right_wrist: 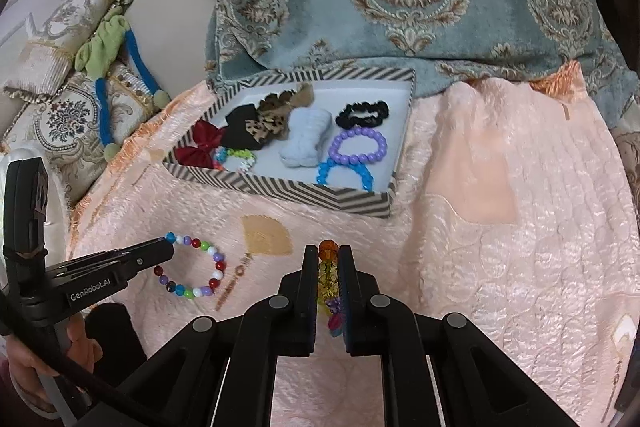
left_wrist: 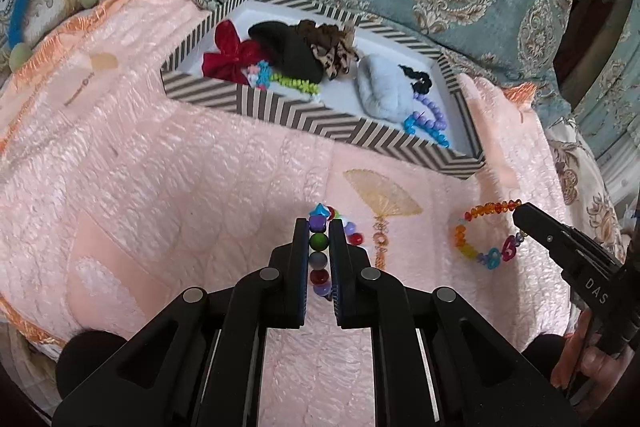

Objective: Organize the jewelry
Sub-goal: 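Carry the multicolour bracelet with the left tool while the right tool carries the rainbow bracelet over the tray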

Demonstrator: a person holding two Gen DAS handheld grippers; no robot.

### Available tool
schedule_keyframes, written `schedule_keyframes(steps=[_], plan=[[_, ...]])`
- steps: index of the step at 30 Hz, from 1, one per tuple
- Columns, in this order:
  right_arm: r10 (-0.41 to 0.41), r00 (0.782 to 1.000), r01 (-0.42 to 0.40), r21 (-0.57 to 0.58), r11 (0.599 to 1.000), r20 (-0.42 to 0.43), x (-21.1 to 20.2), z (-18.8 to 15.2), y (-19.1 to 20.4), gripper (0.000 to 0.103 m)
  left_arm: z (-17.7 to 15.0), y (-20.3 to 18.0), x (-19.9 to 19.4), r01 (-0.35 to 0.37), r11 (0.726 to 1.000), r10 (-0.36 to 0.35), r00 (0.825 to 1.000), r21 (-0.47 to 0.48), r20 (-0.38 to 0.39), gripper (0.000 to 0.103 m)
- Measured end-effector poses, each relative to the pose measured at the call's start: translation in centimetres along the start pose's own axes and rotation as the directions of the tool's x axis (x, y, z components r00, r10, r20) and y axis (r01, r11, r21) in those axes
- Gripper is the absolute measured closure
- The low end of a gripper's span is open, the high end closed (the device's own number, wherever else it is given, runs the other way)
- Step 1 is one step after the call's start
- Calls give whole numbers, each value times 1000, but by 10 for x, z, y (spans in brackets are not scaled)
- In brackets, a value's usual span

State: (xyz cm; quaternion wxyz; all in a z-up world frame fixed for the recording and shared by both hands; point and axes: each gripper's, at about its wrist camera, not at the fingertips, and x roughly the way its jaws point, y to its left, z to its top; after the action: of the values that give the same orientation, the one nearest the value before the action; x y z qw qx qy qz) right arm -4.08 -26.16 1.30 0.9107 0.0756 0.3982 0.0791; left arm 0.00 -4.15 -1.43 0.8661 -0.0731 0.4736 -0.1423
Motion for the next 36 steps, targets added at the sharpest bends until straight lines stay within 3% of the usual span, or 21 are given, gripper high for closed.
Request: schedule_keyframes(steps=[16, 36], plan=[[23, 998, -21, -41, 999, 50, -21, 21, 21, 94, 24, -1, -34, 34, 999, -34, 997, -1, 70, 95], [19, 998, -16, -56, 998, 60, -18, 51, 26, 94, 63, -15, -45, 4, 999, -10, 992, 45, 128, 95]])
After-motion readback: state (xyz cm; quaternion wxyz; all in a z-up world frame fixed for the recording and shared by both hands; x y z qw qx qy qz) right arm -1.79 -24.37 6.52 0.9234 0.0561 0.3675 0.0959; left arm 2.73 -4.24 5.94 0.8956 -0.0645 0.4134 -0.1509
